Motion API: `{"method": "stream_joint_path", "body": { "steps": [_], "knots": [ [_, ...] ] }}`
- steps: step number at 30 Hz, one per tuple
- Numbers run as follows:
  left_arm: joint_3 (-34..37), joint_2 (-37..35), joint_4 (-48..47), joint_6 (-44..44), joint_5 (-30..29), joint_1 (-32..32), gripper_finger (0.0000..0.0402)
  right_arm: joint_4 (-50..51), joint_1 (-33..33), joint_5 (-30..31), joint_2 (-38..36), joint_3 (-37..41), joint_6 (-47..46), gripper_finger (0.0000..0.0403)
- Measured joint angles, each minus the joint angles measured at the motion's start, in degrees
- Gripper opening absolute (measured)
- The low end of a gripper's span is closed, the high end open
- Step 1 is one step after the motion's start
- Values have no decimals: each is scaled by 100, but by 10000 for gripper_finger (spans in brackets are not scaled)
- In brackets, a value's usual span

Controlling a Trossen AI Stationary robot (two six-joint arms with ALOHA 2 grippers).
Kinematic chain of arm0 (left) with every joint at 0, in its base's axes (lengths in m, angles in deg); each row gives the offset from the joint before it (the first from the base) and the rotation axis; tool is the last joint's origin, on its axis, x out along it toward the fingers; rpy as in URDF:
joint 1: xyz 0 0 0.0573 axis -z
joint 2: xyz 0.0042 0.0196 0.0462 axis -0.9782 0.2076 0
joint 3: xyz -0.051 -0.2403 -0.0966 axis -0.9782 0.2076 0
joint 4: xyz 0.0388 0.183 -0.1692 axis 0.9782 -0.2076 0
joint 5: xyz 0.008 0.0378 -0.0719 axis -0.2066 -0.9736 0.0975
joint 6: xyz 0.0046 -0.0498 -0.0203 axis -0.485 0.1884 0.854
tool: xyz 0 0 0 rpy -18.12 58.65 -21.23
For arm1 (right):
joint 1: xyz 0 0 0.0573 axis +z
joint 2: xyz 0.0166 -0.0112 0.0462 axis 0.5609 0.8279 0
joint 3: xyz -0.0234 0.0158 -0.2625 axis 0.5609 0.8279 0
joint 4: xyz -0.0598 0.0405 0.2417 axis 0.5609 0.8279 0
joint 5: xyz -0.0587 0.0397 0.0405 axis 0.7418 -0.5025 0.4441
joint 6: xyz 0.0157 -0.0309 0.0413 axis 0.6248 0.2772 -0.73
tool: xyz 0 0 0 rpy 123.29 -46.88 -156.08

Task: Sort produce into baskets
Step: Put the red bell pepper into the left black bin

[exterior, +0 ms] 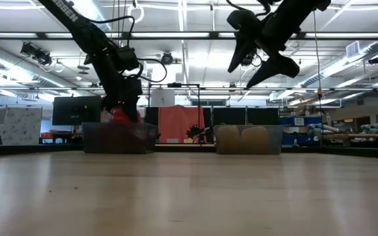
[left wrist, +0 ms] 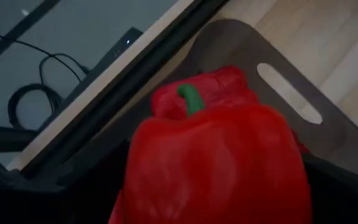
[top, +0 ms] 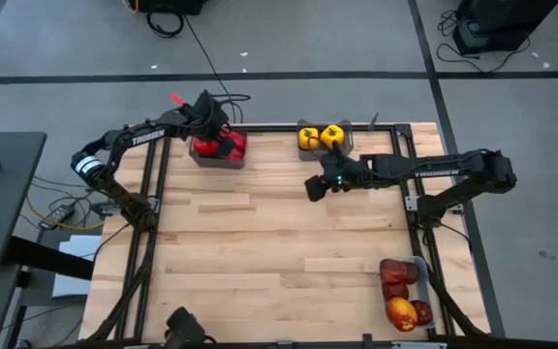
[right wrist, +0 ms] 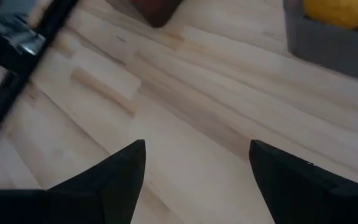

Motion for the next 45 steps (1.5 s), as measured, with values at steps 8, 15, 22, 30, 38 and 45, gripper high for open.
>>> {"method": "stream_joint_path", "body": {
  "steps": [8,15,22,30,38,45],
  "knots": [
    [-81,-675,-26,-6,220,105,358,-267,-210,-55,-628,0,500,262],
    [-586,-1608,-678,294,-11,352,359,-608,-606,-1425,-1467,-2,1399,172],
    [-713,-1951,-507,936,13,867,359,-911,-935,-2679,-2129,-2,2143,98],
    [-708,-1949,739,1468,-164,2303,317,-465,-1085,-3050,-3041,-2,3555,13],
    [-706,-1862,1846,1364,-794,3093,316,-611,-1202,-3276,-3685,-3,4253,7],
    [-708,-1868,2201,1189,-916,3167,316,-705,-1202,-3319,-3961,-4,4106,4]
  ]
}}
